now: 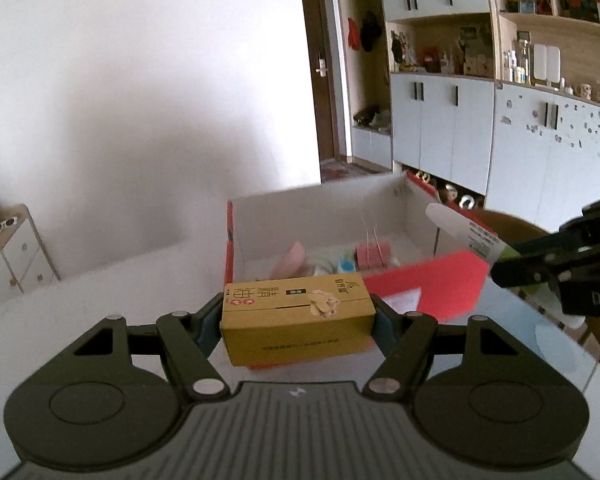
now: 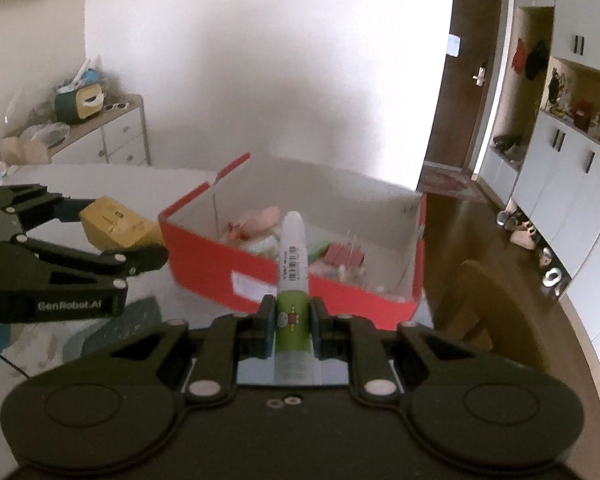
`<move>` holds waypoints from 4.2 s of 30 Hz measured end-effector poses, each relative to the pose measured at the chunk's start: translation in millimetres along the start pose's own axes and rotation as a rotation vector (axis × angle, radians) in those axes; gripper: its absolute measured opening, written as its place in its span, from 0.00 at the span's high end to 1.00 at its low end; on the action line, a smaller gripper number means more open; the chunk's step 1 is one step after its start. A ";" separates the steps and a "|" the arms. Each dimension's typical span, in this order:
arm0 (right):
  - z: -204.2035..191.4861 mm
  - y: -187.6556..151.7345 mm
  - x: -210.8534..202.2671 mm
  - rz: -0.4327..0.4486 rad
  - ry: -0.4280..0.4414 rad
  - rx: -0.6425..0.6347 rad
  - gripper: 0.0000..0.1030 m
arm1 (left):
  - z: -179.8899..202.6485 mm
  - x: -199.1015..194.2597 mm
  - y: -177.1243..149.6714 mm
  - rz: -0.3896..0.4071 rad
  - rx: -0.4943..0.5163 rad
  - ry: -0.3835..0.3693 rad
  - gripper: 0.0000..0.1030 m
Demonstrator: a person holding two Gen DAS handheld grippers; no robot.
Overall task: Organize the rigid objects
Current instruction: 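Carry the yellow box and the glue stick over the red box with both tools, then open both tools to drop the yellow box and glue stick into the box, then withdraw both open tools up and away from the red box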
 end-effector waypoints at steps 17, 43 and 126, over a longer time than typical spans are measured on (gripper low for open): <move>41.2 40.3 41.6 0.031 -0.081 0.090 0.84 | 10.3 67.6 70.3 -0.007 0.057 0.041 0.30; 49.6 16.0 153.4 -0.147 -0.058 0.115 0.84 | 32.4 215.6 73.7 -0.343 0.069 -0.052 0.29; 27.6 -13.5 -17.7 0.098 0.032 0.223 0.00 | 6.8 -14.4 30.8 0.015 -0.044 -0.122 0.09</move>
Point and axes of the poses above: each gripper's, at about its wrist camera, not at the fingertips, and x roughly the way its jaws point, z to its right, y to its top, the point moved 1 cm from there along x, roughly the way its jaws point, and after that the axes turned 3 degrees about -x, right-handed, at the moved point
